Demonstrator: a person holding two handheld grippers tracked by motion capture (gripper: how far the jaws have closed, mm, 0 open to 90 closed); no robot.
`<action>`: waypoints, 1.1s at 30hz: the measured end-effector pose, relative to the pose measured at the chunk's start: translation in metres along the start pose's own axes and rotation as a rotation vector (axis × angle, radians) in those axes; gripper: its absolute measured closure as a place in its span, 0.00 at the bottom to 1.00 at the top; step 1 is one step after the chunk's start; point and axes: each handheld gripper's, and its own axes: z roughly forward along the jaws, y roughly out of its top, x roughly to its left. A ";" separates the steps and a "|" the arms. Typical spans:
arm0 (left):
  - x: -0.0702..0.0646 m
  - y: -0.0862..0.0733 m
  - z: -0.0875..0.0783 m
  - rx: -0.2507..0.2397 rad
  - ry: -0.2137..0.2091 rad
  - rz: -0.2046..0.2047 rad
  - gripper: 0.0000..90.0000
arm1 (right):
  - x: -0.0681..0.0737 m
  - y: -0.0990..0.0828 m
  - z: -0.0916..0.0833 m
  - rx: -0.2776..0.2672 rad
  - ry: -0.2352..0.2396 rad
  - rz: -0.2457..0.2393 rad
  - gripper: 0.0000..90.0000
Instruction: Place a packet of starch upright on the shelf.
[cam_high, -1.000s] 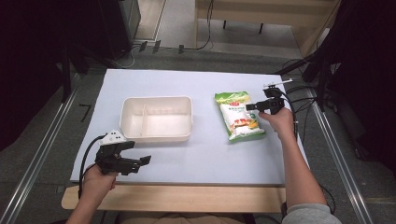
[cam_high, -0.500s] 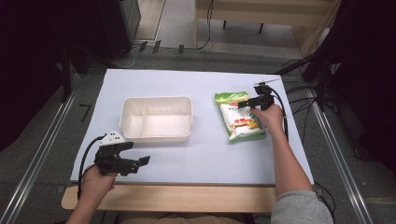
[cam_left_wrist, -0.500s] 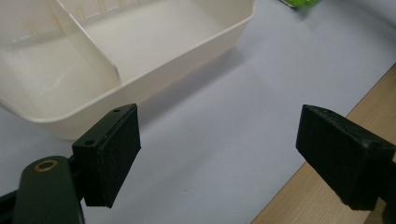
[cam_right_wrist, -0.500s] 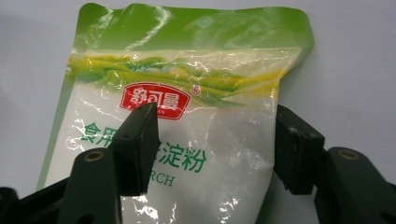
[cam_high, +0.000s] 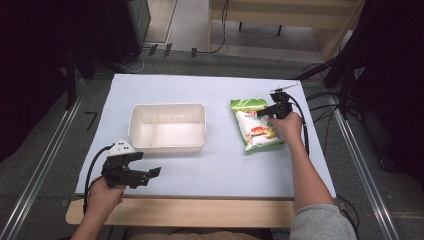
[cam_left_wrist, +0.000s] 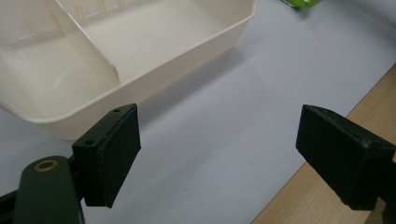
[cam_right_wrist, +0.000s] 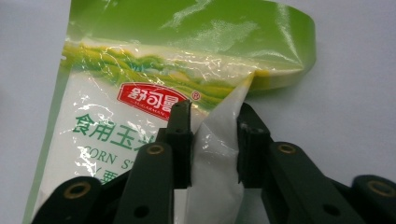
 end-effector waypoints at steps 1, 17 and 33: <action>0.000 0.000 0.000 -0.001 -0.001 0.001 0.16 | 0.001 0.000 0.000 0.009 -0.005 0.013 0.85; 0.002 -0.001 -0.003 -0.017 0.004 -0.009 0.16 | 0.011 0.004 -0.015 -0.012 -0.004 0.033 0.97; 0.003 0.001 -0.005 -0.031 -0.003 -0.004 0.16 | 0.040 -0.001 -0.065 -0.131 0.044 -0.037 0.97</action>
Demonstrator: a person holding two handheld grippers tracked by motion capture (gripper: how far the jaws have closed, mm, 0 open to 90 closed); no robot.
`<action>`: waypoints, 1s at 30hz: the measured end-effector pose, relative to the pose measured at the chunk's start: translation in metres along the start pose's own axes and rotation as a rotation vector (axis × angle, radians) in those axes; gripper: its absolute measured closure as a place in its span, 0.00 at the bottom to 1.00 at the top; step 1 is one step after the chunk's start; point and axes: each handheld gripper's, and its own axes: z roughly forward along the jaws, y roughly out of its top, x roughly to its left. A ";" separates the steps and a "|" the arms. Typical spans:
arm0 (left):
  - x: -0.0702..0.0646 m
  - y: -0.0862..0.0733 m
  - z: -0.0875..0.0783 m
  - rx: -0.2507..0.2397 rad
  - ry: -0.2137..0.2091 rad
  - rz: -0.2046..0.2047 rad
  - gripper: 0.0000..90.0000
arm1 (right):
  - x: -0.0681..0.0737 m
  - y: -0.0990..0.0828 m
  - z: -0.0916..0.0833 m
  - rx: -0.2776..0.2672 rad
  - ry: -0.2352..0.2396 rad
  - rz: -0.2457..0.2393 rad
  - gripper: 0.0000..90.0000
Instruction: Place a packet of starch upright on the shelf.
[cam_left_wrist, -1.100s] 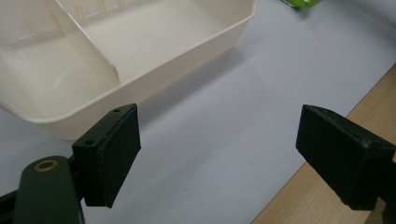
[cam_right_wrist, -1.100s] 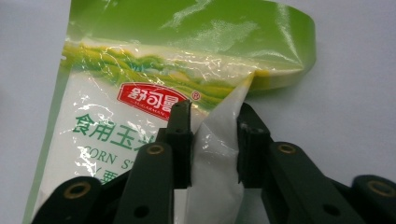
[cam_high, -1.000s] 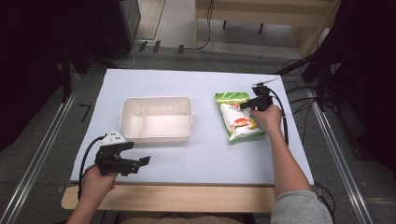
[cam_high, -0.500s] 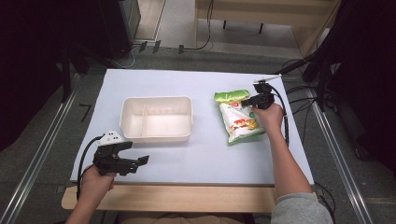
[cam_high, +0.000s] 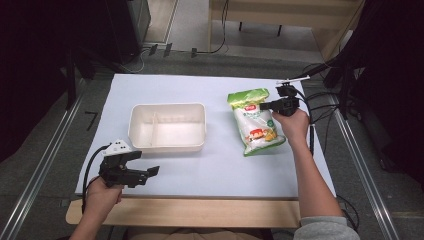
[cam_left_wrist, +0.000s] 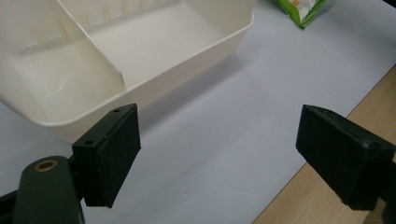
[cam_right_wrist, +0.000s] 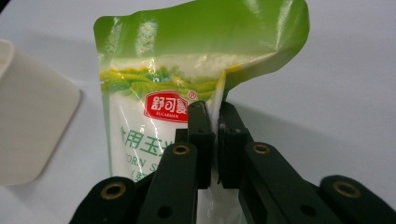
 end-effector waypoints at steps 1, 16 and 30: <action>0.000 0.000 0.000 0.000 0.000 0.000 0.16 | 0.003 -0.001 -0.006 -0.009 0.001 -0.002 0.97; 0.001 0.009 0.009 0.002 -0.025 0.010 0.16 | 0.043 -0.008 -0.050 -0.077 0.046 -0.091 0.99; -0.001 0.013 0.012 -0.004 -0.048 0.014 0.16 | 0.071 -0.012 -0.091 -0.156 0.031 -0.155 0.99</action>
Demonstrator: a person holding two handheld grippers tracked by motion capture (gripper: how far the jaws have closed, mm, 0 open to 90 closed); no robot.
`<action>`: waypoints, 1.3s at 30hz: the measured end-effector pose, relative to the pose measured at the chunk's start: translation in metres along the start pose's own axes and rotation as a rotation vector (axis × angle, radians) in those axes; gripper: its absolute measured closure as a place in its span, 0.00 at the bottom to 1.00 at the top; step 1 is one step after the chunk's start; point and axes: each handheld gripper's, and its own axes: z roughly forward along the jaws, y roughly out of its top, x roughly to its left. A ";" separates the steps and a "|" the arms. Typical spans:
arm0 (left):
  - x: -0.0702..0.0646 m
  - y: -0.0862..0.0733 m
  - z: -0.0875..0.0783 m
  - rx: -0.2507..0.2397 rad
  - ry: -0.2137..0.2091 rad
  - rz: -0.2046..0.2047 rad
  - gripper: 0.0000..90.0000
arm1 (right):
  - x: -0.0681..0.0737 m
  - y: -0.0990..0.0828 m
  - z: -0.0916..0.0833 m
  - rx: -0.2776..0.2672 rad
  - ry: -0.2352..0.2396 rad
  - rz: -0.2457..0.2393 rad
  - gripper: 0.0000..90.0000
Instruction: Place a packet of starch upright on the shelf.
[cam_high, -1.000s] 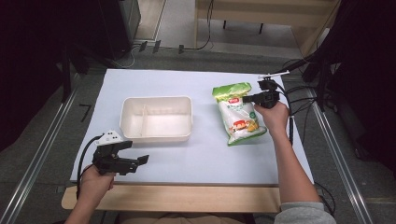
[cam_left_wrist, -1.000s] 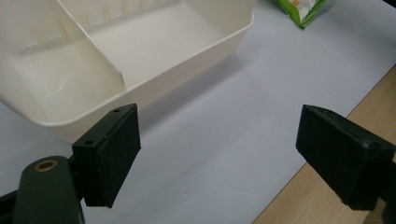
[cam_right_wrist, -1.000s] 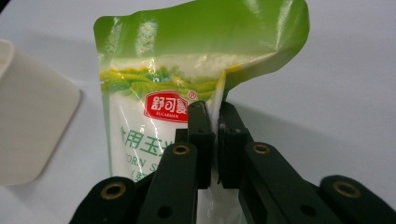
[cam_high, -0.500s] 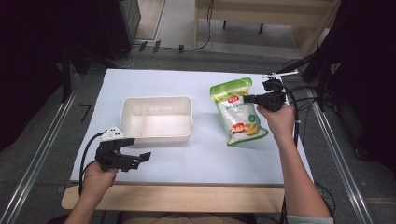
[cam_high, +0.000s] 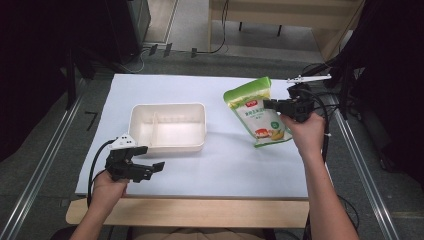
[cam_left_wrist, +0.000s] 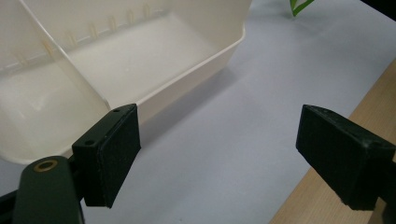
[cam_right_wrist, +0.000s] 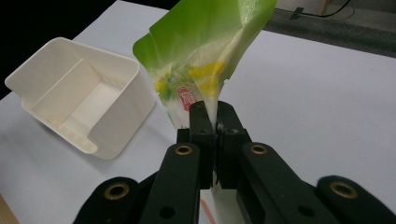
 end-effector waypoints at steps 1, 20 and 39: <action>0.000 0.000 0.000 0.001 -0.008 0.000 0.16 | 0.002 0.001 -0.002 -0.007 -0.003 -0.004 0.99; 0.001 -0.001 -0.001 -0.018 0.011 -0.021 0.16 | 0.039 0.038 0.012 -0.016 0.053 -0.059 0.99; 0.001 -0.001 -0.001 -0.021 0.014 -0.018 0.16 | 0.074 0.093 0.027 -0.004 0.037 -0.117 0.99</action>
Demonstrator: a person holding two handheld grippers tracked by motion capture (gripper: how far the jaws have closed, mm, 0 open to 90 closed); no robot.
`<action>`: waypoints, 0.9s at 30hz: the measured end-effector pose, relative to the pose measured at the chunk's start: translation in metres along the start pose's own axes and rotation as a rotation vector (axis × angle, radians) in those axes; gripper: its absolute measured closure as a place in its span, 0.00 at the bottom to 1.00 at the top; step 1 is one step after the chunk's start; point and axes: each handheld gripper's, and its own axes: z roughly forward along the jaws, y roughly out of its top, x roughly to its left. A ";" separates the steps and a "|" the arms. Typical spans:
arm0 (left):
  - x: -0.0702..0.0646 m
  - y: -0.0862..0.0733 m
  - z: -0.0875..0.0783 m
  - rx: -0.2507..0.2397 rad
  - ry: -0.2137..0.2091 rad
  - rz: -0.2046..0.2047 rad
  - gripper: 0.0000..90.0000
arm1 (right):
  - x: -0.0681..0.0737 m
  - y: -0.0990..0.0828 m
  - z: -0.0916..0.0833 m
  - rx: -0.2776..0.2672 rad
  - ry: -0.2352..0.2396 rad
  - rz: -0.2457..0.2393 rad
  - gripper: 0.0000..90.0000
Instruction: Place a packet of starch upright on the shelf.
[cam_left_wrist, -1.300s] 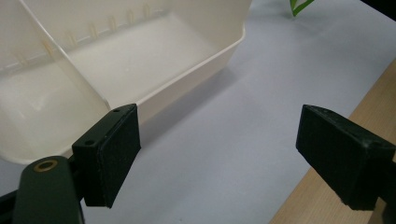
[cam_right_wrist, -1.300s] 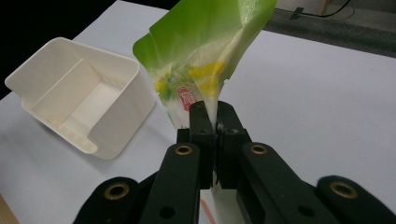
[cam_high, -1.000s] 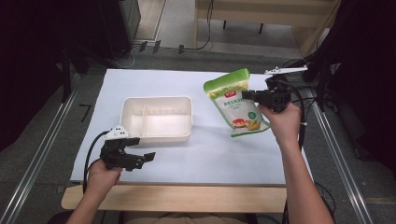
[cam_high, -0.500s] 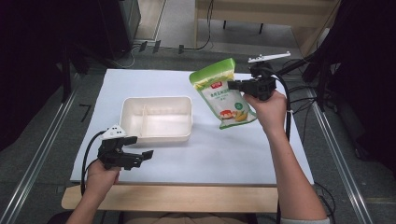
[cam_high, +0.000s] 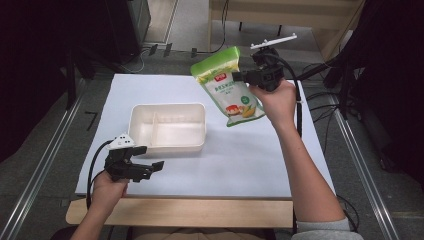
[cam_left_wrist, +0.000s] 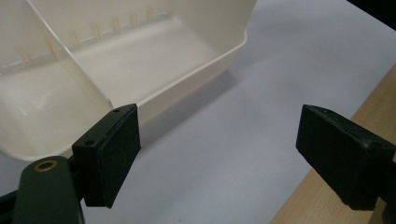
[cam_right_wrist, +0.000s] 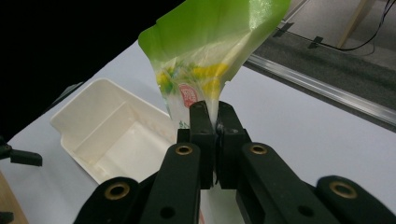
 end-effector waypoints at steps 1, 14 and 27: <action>0.000 0.000 0.000 0.000 0.000 0.002 0.16 | 0.002 0.003 0.000 -0.001 0.000 -0.007 0.99; -0.001 0.000 0.000 0.000 -0.005 -0.001 0.16 | 0.032 0.039 0.017 0.007 0.021 -0.042 0.99; 0.000 0.000 0.000 0.003 -0.017 0.007 0.16 | 0.077 0.067 0.055 0.035 0.060 -0.096 0.99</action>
